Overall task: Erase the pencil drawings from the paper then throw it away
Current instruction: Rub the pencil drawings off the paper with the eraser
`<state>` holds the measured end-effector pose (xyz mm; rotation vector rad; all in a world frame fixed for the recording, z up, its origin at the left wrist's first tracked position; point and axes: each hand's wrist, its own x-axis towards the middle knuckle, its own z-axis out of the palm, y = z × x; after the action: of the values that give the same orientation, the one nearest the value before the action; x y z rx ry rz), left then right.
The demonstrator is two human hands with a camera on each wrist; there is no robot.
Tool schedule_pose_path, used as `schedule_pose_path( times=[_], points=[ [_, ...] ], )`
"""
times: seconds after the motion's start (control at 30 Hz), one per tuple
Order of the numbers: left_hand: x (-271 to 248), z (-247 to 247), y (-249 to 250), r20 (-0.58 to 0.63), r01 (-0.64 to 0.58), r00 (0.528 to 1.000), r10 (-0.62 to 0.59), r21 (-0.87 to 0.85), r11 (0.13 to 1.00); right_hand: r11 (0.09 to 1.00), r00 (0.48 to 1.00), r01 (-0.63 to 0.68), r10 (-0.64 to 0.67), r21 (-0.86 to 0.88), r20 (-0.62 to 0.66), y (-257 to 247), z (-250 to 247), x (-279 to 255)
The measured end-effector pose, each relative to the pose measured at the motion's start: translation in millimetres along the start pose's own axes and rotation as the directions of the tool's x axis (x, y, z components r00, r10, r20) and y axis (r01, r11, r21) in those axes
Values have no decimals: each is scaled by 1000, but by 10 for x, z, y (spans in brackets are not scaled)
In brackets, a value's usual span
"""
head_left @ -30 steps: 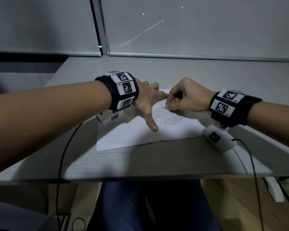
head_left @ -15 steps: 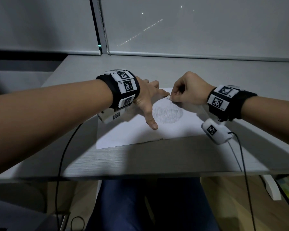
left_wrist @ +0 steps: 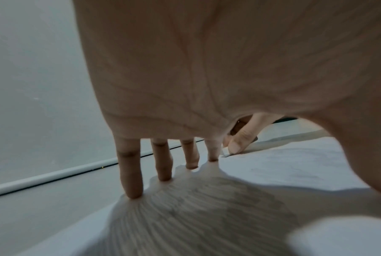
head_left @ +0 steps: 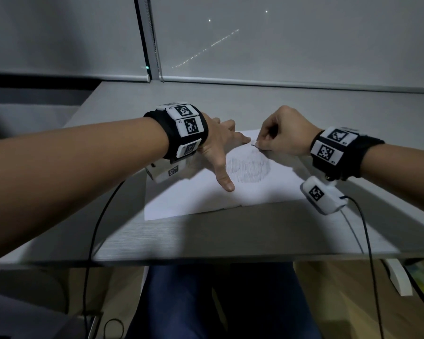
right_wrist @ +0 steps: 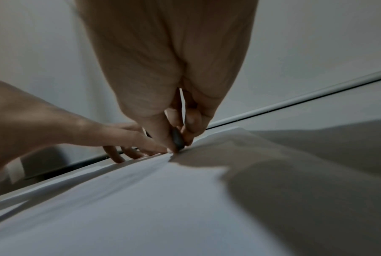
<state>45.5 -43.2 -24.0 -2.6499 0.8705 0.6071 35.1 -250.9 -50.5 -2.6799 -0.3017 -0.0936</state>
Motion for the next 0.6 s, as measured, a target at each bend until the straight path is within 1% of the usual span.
schedule_pose_path(
  times=[0.1, 0.17, 0.23, 0.3, 0.5, 0.57, 0.6],
  points=[
    [-35, -47, 0, -29, 8, 1000, -9, -29, 1000, 999, 998, 14, -10, 52, -67, 11, -11, -5],
    [-42, -91, -41, -63, 4, 998, -6, -32, 999, 998, 999, 19, -17, 60, -39, -3, -21, -1],
    [-6, -98, -107, -124, -10, 992, 9, -3, 1000, 999, 1000, 18, -18, 36, 9, -13, -9, 11],
    [45, -66, -149, -189, -22, 982, 20, -9, 1000, 999, 999, 20, -21, 28, 30, -7, -2, 24],
    [-19, -20, -173, -232, -110, 970, 78, -129, 986, 998, 994, 51, -55, 45, 92, -72, 32, 31],
    [-24, -24, -181, -269, -154, 956, 117, -123, 980, 997, 992, 72, -75, 28, 101, -127, 50, 45],
    [-12, -17, -188, -267, -172, 954, 138, -111, 979, 997, 992, 77, -79, 19, 97, -148, 57, 52]
  ],
)
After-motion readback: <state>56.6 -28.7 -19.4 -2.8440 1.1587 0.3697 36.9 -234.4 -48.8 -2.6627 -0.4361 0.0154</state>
